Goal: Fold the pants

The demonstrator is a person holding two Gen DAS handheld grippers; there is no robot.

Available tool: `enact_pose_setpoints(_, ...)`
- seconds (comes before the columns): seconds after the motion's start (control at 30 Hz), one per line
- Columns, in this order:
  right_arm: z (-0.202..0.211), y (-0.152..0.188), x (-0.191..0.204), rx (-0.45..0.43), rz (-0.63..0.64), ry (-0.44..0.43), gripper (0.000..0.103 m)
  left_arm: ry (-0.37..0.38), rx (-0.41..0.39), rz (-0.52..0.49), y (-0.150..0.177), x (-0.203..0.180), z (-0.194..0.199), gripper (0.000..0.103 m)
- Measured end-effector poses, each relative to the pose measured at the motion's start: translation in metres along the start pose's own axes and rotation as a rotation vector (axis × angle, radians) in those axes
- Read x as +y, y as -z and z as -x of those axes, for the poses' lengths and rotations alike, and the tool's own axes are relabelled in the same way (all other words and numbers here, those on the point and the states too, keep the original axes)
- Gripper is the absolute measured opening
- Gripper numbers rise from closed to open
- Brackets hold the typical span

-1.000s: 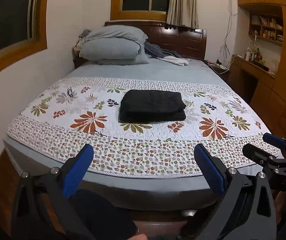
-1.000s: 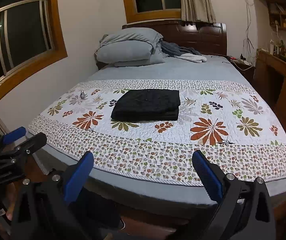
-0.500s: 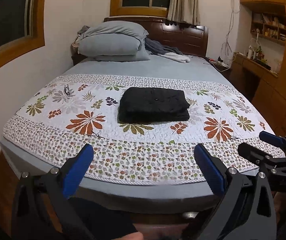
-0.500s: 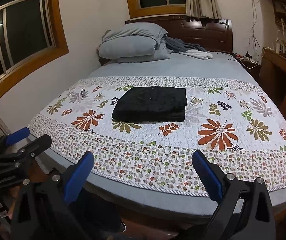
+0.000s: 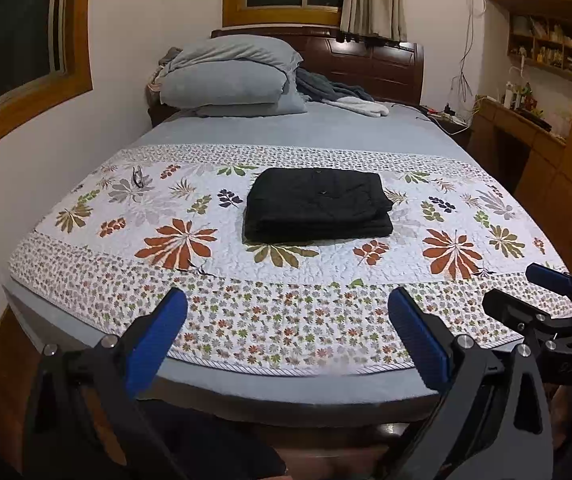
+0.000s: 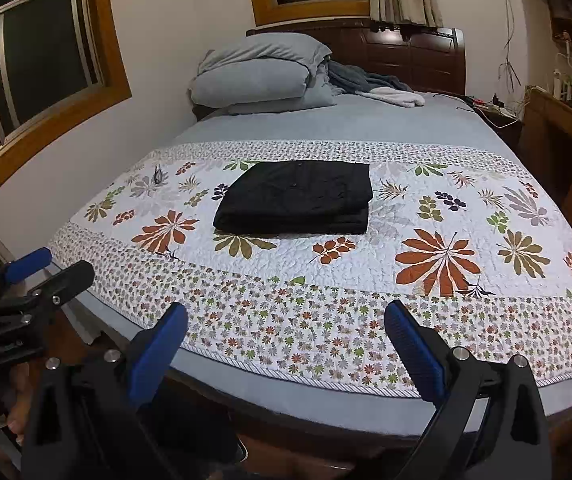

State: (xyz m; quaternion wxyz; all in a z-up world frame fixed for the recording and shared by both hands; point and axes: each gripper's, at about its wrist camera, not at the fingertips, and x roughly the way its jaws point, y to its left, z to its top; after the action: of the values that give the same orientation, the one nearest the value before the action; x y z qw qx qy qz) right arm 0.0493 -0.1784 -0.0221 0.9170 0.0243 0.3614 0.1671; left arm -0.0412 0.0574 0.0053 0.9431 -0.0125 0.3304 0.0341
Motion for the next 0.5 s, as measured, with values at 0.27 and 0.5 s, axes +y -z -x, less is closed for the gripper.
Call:
enact_pose_setpoints(0.27,0.0,0.001,-0.001,0.002,0.0,-0.001,0.099,0.013,-0.018,0.014,-0.001,0.001,0.003,0.1)
enact_pose_setpoints(0.5,0.005,0.002,-0.003,-0.006,-0.005,0.003,0.099,0.041,-0.03,0.012,-0.002,0.0,0.011,0.1)
